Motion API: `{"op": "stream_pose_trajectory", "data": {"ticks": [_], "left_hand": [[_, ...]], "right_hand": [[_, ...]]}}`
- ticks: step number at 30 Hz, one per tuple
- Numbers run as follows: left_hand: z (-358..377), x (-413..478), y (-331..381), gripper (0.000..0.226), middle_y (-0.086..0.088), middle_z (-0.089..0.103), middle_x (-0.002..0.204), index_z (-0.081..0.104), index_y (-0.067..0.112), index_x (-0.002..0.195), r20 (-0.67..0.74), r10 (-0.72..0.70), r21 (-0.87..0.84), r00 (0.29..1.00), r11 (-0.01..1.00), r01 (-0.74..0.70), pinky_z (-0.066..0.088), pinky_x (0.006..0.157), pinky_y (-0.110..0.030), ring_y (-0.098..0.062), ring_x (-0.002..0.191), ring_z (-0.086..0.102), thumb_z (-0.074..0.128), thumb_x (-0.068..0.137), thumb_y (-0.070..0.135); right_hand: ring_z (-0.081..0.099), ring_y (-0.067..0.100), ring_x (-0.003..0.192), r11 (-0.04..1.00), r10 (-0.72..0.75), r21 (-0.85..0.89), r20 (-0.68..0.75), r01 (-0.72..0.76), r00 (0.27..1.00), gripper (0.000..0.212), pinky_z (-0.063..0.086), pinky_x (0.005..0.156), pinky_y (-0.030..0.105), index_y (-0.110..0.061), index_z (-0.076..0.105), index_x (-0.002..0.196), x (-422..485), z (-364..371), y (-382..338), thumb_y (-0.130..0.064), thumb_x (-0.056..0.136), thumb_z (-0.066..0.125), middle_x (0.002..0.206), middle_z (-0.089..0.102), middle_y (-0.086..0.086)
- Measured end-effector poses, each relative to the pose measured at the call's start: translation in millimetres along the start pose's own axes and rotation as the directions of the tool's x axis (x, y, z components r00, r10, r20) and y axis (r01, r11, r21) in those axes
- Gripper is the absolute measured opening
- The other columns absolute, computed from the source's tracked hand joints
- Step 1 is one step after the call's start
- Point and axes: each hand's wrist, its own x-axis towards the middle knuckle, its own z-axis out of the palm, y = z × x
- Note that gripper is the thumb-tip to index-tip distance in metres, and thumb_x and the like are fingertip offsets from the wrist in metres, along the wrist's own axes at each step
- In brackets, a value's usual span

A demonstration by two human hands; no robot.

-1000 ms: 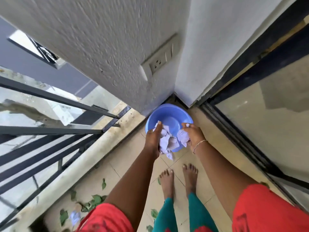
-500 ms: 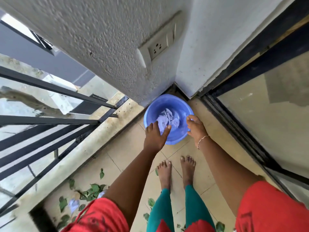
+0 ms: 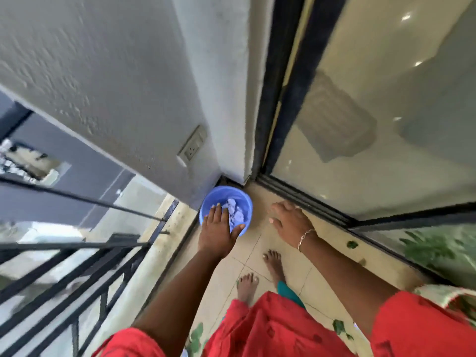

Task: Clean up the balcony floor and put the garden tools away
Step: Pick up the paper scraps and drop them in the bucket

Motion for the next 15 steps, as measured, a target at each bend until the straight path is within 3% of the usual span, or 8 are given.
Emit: {"op": "stream_pose_trajectory", "data": {"ticks": [5, 9, 10, 12, 13, 15], "left_hand": [[-20.5, -16.9, 44.5, 0.074, -0.014, 0.009, 0.158, 0.017, 0.007, 0.149, 0.054, 0.245, 0.117, 0.968, 0.961, -0.249, 0.009, 0.117, -0.036, -0.026, 0.146, 0.007, 0.026, 0.096, 0.058], [-10.8, -26.8, 91.9, 0.123, -0.024, 0.024, 0.152, 0.032, 0.0, 0.143, 0.127, 0.397, 0.113, 0.909, 0.905, -0.411, 0.018, 0.115, -0.038, -0.034, 0.143, 0.02, -0.011, 0.063, 0.083], [0.1, -27.0, 102.8, 0.129, -0.031, 0.035, 0.144, 0.043, -0.005, 0.136, 0.148, 0.458, 0.118, 0.877, 0.872, -0.475, 0.028, 0.111, -0.044, -0.041, 0.136, 0.031, -0.014, 0.064, 0.086], [24.5, -31.9, 123.9, 0.117, -0.039, 0.056, 0.117, 0.062, -0.01, 0.111, 0.226, 0.538, 0.13, 0.812, 0.81, -0.572, 0.048, 0.087, -0.056, -0.052, 0.108, 0.055, -0.007, 0.08, 0.08], [33.4, -40.6, 136.5, 0.114, -0.039, 0.058, 0.111, 0.065, -0.01, 0.104, 0.282, 0.553, 0.139, 0.784, 0.785, -0.603, 0.049, 0.081, -0.059, -0.053, 0.101, 0.058, -0.005, 0.082, 0.078], [43.1, -67.2, 167.0, 0.129, -0.036, 0.048, 0.13, 0.057, -0.006, 0.121, 0.37, 0.565, 0.224, 0.737, 0.716, -0.661, 0.042, 0.096, -0.054, -0.048, 0.121, 0.048, -0.019, 0.068, 0.084]], "right_hand": [[0.04, 0.025, 0.124, 0.977, 0.211, 0.042, -0.167, -0.207, 0.963, 0.042, 0.032, 0.102, 0.03, -0.018, 0.037, 0.137, -81.3, -27.5, 18.4, -0.029, 0.097, 0.042, 0.138, 0.038, 0.006], [0.038, 0.025, 0.125, 0.93, 0.368, 0.091, -0.241, -0.357, 0.898, 0.044, 0.03, 0.105, 0.029, -0.018, 0.037, 0.138, -152.6, -23.2, 45.7, -0.027, 0.095, 0.042, 0.139, 0.036, 0.006], [0.039, 0.025, 0.125, 0.917, 0.398, 0.093, -0.256, -0.388, 0.881, 0.044, 0.03, 0.105, 0.03, -0.017, 0.037, 0.137, -172.5, -21.0, 53.3, -0.027, 0.095, 0.042, 0.138, 0.038, 0.007], [0.039, 0.026, 0.124, 0.885, 0.463, 0.098, -0.292, -0.456, 0.837, 0.044, 0.033, 0.103, 0.031, -0.016, 0.039, 0.137, -213.4, -13.5, 68.5, -0.027, 0.094, 0.042, 0.136, 0.04, 0.007], [0.039, 0.026, 0.123, 0.86, 0.507, 0.112, -0.303, -0.498, 0.807, 0.044, 0.034, 0.102, 0.032, -0.016, 0.04, 0.136, -234.4, -8.7, 75.2, -0.028, 0.094, 0.043, 0.136, 0.041, 0.008], [0.04, 0.027, 0.123, 0.798, 0.6, 0.152, -0.304, -0.584, 0.74, 0.044, 0.035, 0.099, 0.032, -0.015, 0.04, 0.136, -276.8, 3.4, 86.0, -0.03, 0.095, 0.042, 0.135, 0.042, 0.009]]}}
